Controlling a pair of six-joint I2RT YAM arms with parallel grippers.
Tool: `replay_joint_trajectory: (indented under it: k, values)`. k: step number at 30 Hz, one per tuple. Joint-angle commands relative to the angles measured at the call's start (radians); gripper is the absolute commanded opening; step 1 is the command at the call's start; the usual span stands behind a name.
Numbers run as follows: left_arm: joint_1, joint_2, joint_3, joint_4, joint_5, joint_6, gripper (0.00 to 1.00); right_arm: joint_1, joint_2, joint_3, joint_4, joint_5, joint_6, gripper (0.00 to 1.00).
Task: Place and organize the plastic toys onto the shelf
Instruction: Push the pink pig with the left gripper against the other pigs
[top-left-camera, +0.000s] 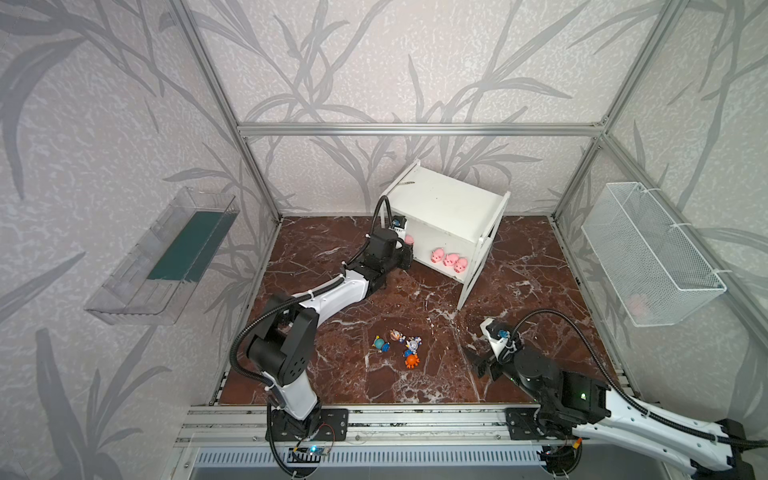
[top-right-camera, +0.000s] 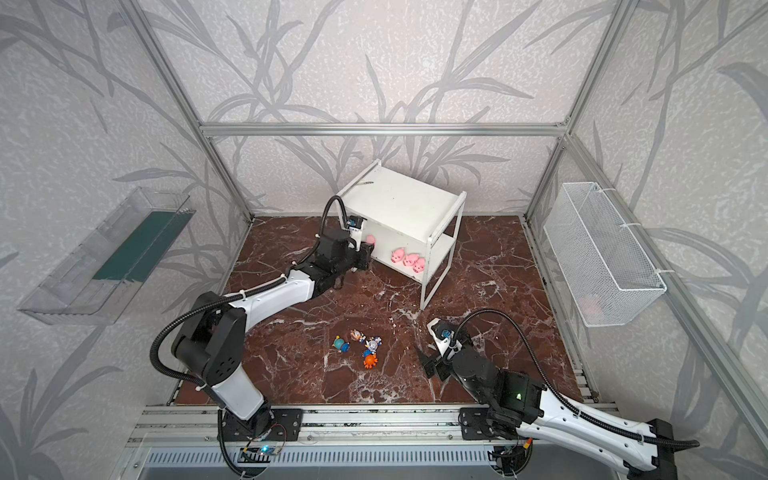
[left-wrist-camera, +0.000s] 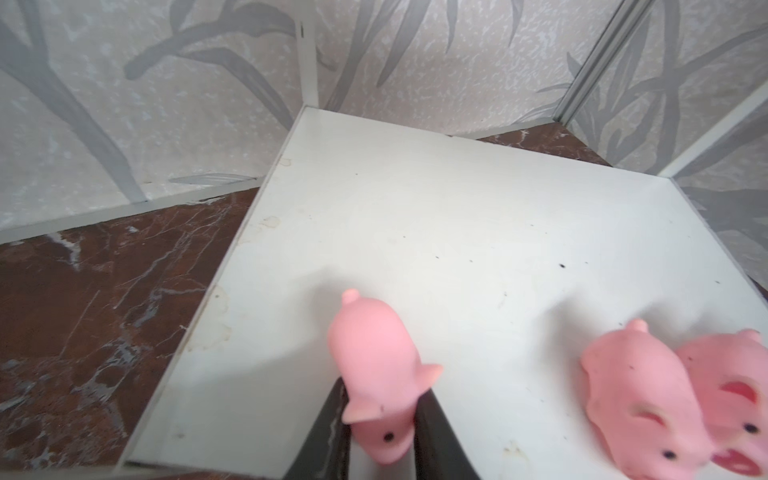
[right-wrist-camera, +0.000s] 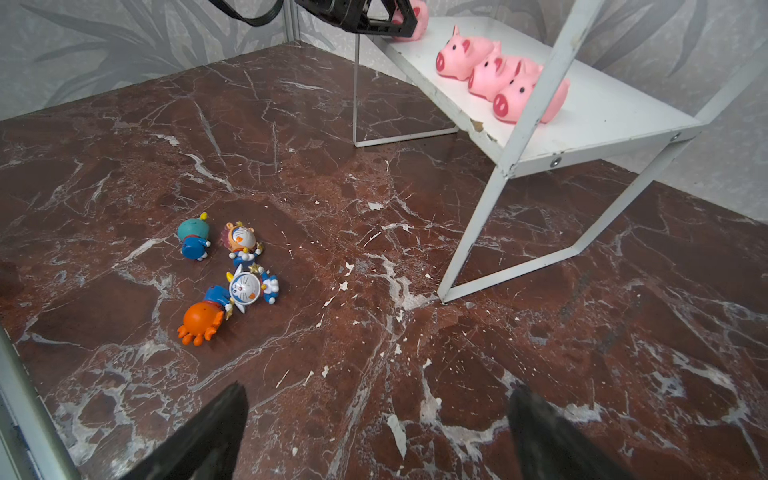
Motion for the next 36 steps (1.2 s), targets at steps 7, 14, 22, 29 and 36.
replay_joint_trajectory:
  k: [7,14,22,29,36]
  values:
    - [-0.015,-0.040,-0.048,0.000,0.201,0.037,0.26,-0.002,-0.001,-0.017,0.038,0.014,-0.017,0.97]
    - [-0.017,-0.013,-0.013,0.003,0.269,0.038,0.26,-0.002,-0.001,-0.017,0.040,0.012,-0.017,0.98]
    - [-0.022,0.018,0.028,-0.019,0.275,0.045,0.26,0.000,0.000,-0.019,0.043,0.012,-0.017,0.97]
    - [-0.022,0.028,0.041,-0.022,0.241,0.050,0.27,-0.001,0.001,-0.019,0.045,0.011,-0.020,0.97]
    - [-0.022,0.032,0.042,-0.036,0.154,0.051,0.27,-0.001,-0.004,-0.022,0.044,0.009,-0.020,0.98]
